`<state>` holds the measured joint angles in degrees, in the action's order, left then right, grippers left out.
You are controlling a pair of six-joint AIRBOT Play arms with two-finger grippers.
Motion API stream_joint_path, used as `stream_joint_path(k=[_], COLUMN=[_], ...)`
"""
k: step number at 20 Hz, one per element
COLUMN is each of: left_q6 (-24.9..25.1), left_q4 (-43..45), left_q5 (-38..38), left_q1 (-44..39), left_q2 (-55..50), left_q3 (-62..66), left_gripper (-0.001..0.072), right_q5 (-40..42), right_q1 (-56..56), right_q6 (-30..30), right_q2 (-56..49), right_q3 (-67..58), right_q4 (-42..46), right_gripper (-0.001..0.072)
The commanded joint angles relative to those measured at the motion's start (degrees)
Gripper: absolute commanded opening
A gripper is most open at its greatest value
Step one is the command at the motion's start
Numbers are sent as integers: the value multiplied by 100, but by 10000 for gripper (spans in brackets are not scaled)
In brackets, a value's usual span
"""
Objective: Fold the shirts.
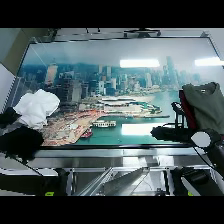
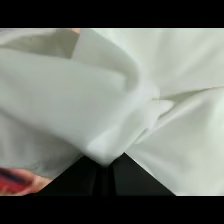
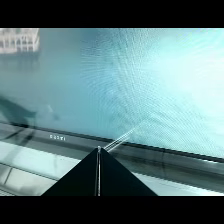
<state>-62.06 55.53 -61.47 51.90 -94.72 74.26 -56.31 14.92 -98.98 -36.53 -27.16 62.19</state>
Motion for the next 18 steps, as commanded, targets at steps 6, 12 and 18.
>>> stream_joint_path(k=[6,12,18], left_q6=[13,-240,-507], left_q4=[-2734,-2647,-2212], left_q5=[-1185,-1327,125], left_q1=[-1856,-5119,-7919], left_q2=[1777,2197,1314], left_q3=[-11,-20,-15], left_gripper=[13,12,14], right_q5=[13,-155,-155], right_q1=[4,4,2], right_q6=[0,170,173], right_q2=[-4,-2,-2], right_q3=[2,2,2], right_q4=[-15,-33,76], right_gripper=[18,17,25])
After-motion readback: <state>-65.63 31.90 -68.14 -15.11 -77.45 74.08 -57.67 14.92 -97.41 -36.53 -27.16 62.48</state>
